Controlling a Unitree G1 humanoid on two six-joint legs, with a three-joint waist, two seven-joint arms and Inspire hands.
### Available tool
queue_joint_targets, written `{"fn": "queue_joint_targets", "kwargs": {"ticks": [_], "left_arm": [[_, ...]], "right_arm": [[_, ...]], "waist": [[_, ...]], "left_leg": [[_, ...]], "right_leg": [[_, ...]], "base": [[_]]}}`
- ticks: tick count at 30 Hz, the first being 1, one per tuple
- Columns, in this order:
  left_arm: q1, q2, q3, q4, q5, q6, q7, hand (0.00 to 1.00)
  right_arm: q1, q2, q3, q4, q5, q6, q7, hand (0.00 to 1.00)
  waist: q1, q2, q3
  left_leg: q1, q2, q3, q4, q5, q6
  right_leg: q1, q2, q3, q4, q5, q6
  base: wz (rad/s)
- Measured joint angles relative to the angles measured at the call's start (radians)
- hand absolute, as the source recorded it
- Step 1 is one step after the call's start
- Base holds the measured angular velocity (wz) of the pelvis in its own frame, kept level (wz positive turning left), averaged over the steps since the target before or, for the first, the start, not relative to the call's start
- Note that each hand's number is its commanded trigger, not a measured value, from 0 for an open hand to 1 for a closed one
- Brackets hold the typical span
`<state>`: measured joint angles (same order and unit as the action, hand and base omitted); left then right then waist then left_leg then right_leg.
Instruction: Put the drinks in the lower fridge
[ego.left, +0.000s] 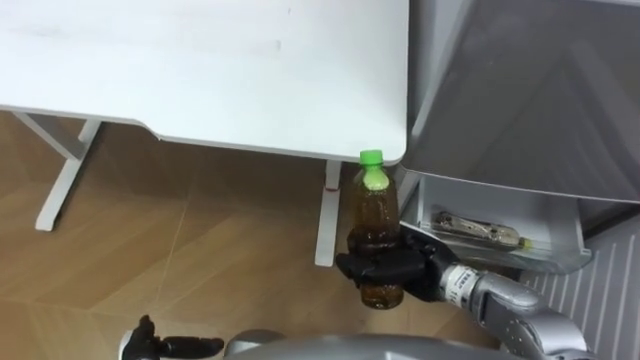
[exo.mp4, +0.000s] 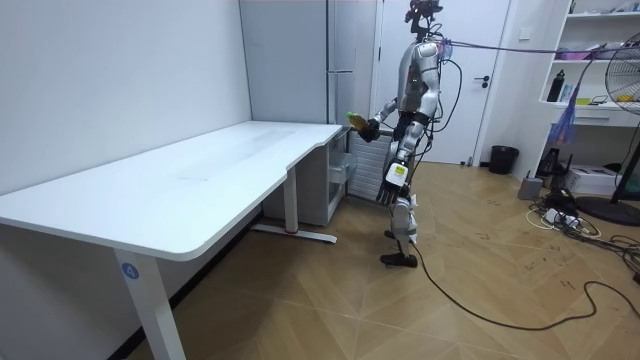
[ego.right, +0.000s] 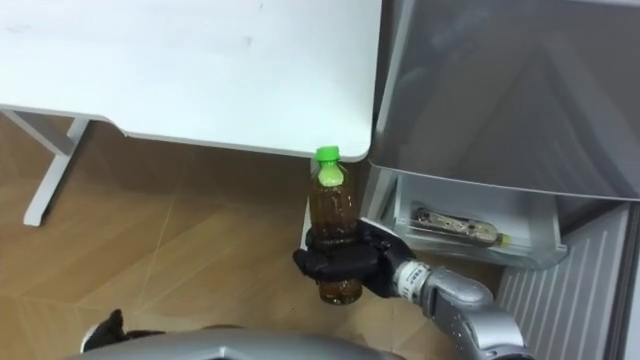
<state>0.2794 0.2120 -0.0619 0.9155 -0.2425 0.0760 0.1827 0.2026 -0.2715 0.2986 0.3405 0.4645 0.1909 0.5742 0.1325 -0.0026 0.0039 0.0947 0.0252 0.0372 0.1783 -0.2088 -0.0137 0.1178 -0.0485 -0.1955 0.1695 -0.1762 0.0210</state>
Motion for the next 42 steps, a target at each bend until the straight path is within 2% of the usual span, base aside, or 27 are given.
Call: {"fn": "queue_joint_targets", "kwargs": {"ticks": [4, 7, 10, 14, 18, 20, 22, 24, 28, 31, 40, 42], "left_arm": [[0.0, -0.003, -0.025, 0.05, 0.009, 0.009, -0.001, 0.0], [0.004, -0.005, -0.024, 0.056, 0.022, 0.017, -0.011, 0.0], [0.002, -0.005, -0.019, 0.067, 0.041, 0.018, -0.02, 0.0], [0.004, -0.01, -0.02, 0.092, 0.039, 0.026, -0.02, 0.0], [0.012, -0.021, -0.02, 0.094, 0.039, 0.037, -0.019, 0.0], [0.016, -0.029, -0.02, 0.094, 0.039, 0.04, -0.019, 0.0], [0.023, -0.038, -0.02, 0.097, 0.039, 0.047, -0.017, 0.0], [0.024, -0.041, -0.02, 0.099, 0.04, 0.05, -0.017, 0.0], [0.027, -0.043, -0.021, 0.097, 0.042, 0.049, -0.018, 0.0], [0.027, -0.043, -0.02, 0.098, 0.052, 0.048, -0.018, 0.0], [0.025, -0.043, -0.02, 0.098, 0.061, 0.049, -0.019, 0.0], [0.022, -0.043, -0.019, 0.098, 0.061, 0.049, -0.02, 0.0]], "right_arm": [[0.0, 0.02, -0.007, 0.002, 0.085, 0.0, -0.063, 1.0], [0.0, 0.045, -0.019, 0.005, 0.157, 0.0, -0.123, 1.0], [0.001, 0.052, -0.021, 0.01, 0.219, 0.0, -0.164, 1.0], [0.01, 0.066, -0.038, 0.023, 0.392, -0.004, -0.261, 1.0], [0.026, 0.059, -0.058, 0.063, 0.619, -0.026, -0.362, 1.0], [0.037, 0.058, -0.074, 0.069, 0.717, -0.032, -0.408, 1.0], [0.04, 0.06, -0.091, 0.093, 0.84, -0.057, -0.459, 1.0], [0.041, 0.06, -0.109, 0.116, 0.897, -0.078, -0.497, 1.0], [0.062, 0.065, -0.149, 0.132, 0.971, -0.134, -0.581, 1.0], [0.061, 0.075, -0.177, 0.181, 0.993, -0.158, -0.624, 1.0], [0.06, 0.081, -0.215, 0.246, 1.069, -0.183, -0.752, 1.0], [0.057, 0.095, -0.238, 0.244, 1.094, -0.192, -0.775, 1.0]], "waist": [[-0.017, 0.005, 0.0008], [-0.027, 0.006, 0.0009], [-0.028, 0.006, 0.0012], [-0.049, 0.018, 0.0035], [-0.056, 0.039, 0.0029], [-0.065, 0.044, -0.0004], [-0.075, 0.049, 0.0008], [-0.082, 0.05, -0.0011], [-0.084, 0.053, -0.003], [-0.085, 0.051, -0.0025], [-0.103, 0.053, -0.0037], [-0.101, 0.053, -0.0036]], "left_leg": [[0.002, 0.0, 0.001, -0.005, 0.0, 0.0], [0.003, 0.0, 0.001, -0.006, 0.0, 0.0], [0.004, 0.0, 0.002, -0.005, 0.0, 0.0], [0.003, -0.001, 0.002, -0.003, -0.001, 0.0], [0.002, 0.0, 0.003, -0.005, -0.001, 0.0], [0.003, 0.0, 0.004, -0.006, -0.001, 0.0], [0.003, -0.001, 0.004, -0.009, -0.001, 0.0], [0.003, -0.001, 0.004, -0.007, -0.001, 0.0], [0.001, -0.001, 0.008, -0.006, 0.0, 0.0], [0.002, -0.001, 0.017, -0.006, 0.0, 0.0], [0.003, -0.002, 0.035, -0.006, 0.0, 0.001], [0.003, -0.002, 0.035, -0.004, 0.0, 0.001]], "right_leg": [[0.003, 0.0, 0.001, 0.0, 0.0, 0.0], [0.004, 0.0, 0.001, 0.0, 0.0, 0.0], [0.005, 0.0, 0.001, 0.001, 0.0, 0.0], [0.006, 0.0, 0.001, 0.0, 0.0, 0.0], [0.001, 0.0, 0.005, 0.001, 0.0, 0.0], [0.001, 0.0, 0.005, 0.0, 0.0, 0.0], [-0.001, 0.0, 0.004, 0.0, 0.0, 0.0], [-0.002, 0.0, 0.004, -0.001, 0.0, 0.001], [-0.004, 0.0, 0.007, -0.003, -0.001, 0.002], [-0.007, 0.0, 0.017, -0.003, -0.002, 0.004], [-0.015, -0.001, 0.034, 0.0, -0.004, 0.005], [-0.016, -0.001, 0.034, -0.001, -0.004, 0.005]], "base": [[0.0], [0.0], [0.0], [0.0], [-0.01], [0.0], [0.0], [0.0], [-0.02], [-0.07], [-0.06], [0.0]]}}
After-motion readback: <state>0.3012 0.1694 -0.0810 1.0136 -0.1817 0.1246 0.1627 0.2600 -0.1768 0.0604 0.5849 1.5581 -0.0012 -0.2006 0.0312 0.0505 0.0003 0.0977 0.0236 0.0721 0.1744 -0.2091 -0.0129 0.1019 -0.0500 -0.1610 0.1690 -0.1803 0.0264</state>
